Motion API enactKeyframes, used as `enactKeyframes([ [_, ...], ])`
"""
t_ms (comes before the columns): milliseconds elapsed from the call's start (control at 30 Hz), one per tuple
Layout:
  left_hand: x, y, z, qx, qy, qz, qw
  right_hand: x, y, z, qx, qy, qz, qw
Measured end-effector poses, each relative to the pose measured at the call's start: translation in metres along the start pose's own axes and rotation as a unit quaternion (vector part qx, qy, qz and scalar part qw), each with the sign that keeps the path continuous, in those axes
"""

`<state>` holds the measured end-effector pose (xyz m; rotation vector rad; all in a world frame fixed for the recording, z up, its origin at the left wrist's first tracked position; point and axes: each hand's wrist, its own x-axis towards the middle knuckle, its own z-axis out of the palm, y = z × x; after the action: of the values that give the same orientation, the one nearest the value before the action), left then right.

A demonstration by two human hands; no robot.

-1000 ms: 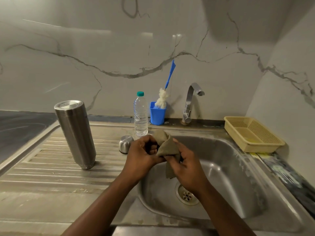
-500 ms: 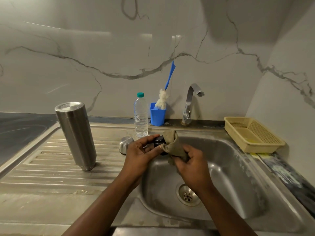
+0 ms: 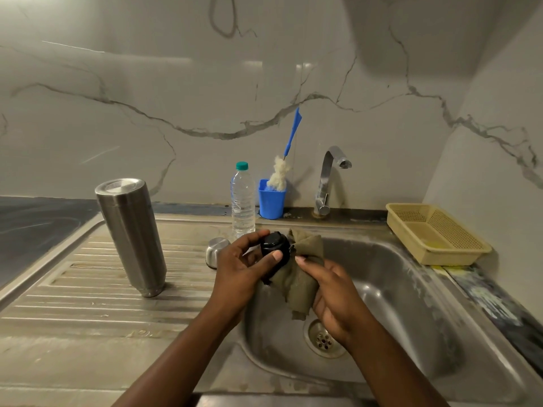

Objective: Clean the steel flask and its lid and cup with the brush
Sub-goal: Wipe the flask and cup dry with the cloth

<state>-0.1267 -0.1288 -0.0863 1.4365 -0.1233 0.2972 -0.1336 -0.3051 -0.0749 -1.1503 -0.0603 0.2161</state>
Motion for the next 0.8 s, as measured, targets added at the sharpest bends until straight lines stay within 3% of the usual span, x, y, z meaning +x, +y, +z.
enactKeyframes([
  [200,-0.002,-0.005,0.004,0.022,-0.044,-0.016,0.999,0.001,0.001,-0.002,0.139,-0.03,0.111,0.984],
  [367,0.002,-0.001,0.004,0.051,-0.012,-0.001,0.999,0.001,-0.01,-0.01,0.118,-0.001,0.113,0.987],
  [500,-0.001,-0.01,0.007,0.08,-0.054,-0.016,0.995,0.002,-0.004,-0.008,0.11,0.011,0.114,0.987],
  [667,-0.002,-0.014,0.014,0.103,-0.084,-0.015,0.991,0.008,-0.001,-0.01,0.006,0.035,0.043,0.998],
  [800,0.003,-0.009,0.01,0.046,-0.078,-0.045,0.995,0.004,0.002,-0.009,-0.143,0.04,-0.014,0.989],
])
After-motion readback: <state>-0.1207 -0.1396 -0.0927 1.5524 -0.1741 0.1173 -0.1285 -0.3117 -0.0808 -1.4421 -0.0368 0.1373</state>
